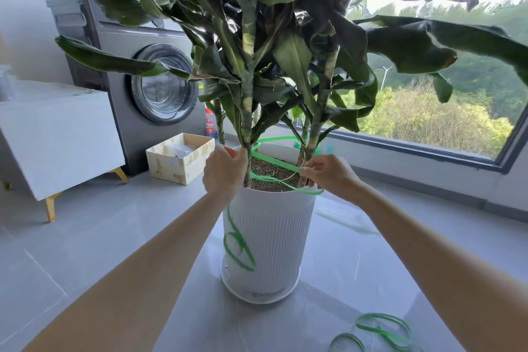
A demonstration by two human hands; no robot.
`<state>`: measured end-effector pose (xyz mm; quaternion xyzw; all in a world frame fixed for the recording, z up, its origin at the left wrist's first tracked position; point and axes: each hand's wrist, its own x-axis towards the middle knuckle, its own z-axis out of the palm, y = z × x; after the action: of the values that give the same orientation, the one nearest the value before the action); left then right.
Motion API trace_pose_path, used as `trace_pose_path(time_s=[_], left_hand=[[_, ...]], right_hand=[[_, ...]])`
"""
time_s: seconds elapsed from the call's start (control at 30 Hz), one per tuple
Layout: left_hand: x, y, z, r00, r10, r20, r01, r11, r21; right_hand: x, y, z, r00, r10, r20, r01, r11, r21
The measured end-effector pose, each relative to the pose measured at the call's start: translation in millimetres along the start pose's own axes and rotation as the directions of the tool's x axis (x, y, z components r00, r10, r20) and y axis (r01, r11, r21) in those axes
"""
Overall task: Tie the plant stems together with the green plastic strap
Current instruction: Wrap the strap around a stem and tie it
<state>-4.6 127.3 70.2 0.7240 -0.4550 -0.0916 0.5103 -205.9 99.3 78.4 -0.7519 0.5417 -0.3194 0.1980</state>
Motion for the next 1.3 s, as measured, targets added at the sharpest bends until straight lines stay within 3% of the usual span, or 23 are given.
trace_pose_path(time_s=[0.1,0.17,0.23,0.4,0.47,0.53,0.63,0.73,0.87,0.97,1.13,1.3], left_hand=[[-9.6,11.1,6.8,0.975,0.046,0.215,-0.022,0.993,-0.112],[-15.2,20.6,16.3,0.916,-0.051,0.397,0.184,0.934,-0.306],[-19.4,27.2,30.3,0.85,-0.157,0.502,0.387,0.833,-0.396],[-25.2,31.7,51.5,0.793,-0.262,0.55,0.594,0.535,-0.601],[-24.8,30.7,54.3,0.785,-0.262,0.561,0.611,0.479,-0.631],[-23.5,30.4,58.2,0.783,-0.247,0.571,0.615,0.45,-0.647],[-21.5,35.1,62.4,0.796,-0.245,0.553,0.6,0.44,-0.669],[-16.5,39.0,68.5,0.817,-0.274,0.507,0.574,0.47,-0.671],[-11.6,37.1,79.2,0.826,-0.325,0.461,0.564,0.508,-0.651],[-9.6,36.1,85.5,0.844,-0.328,0.423,0.536,0.527,-0.659],[-5.5,33.5,91.5,0.875,-0.316,0.366,0.483,0.58,-0.656],[-3.0,29.4,92.2,0.879,-0.3,0.371,0.476,0.596,-0.647]], right_hand=[[0.2,13.3,-0.6,0.994,0.022,-0.107,-0.03,0.997,-0.069],[-2.2,15.7,0.4,0.986,0.022,-0.168,-0.039,0.994,-0.098],[-3.6,16.9,0.5,0.979,0.02,-0.205,-0.046,0.991,-0.122],[-2.3,22.6,-3.6,0.974,0.059,-0.218,-0.085,0.99,-0.112],[1.0,27.9,-4.1,0.974,0.08,-0.214,-0.095,0.994,-0.061],[6.6,33.7,-2.2,0.97,0.128,-0.208,-0.105,0.988,0.114],[16.4,36.7,0.9,0.956,0.233,-0.178,-0.144,0.902,0.408],[25.4,32.1,1.7,0.959,0.27,-0.092,-0.173,0.809,0.561],[34.4,27.5,10.5,0.946,0.307,0.099,-0.276,0.608,0.745],[43.0,31.7,17.7,0.936,0.298,0.187,-0.318,0.492,0.81],[47.3,31.2,20.2,0.951,0.234,0.201,-0.273,0.334,0.902],[56.3,31.1,27.4,0.937,0.223,0.269,-0.333,0.335,0.881]])
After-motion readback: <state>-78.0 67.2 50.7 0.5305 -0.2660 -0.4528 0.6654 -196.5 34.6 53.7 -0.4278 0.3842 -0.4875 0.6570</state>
